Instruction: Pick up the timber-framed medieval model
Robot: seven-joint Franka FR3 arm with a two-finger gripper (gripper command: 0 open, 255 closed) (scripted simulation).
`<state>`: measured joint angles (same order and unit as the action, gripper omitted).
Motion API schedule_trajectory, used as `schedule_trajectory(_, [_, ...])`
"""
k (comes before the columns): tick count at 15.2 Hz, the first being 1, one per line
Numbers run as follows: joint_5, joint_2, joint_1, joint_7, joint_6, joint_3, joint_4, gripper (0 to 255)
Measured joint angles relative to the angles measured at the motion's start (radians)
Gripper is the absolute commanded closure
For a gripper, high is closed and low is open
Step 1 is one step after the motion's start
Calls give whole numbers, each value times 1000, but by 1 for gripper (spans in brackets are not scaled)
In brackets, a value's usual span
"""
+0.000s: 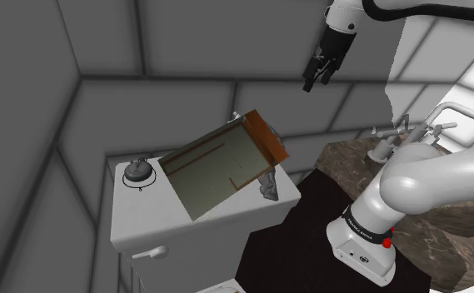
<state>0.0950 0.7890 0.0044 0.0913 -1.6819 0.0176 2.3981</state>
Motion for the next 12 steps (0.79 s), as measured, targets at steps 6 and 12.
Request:
schedule_trajectory(6, [-18,-121,54,-9,-37,61,-53,0])
schedule_trajectory(12, [-26,-278,120,-37,-75,141,-125,0])
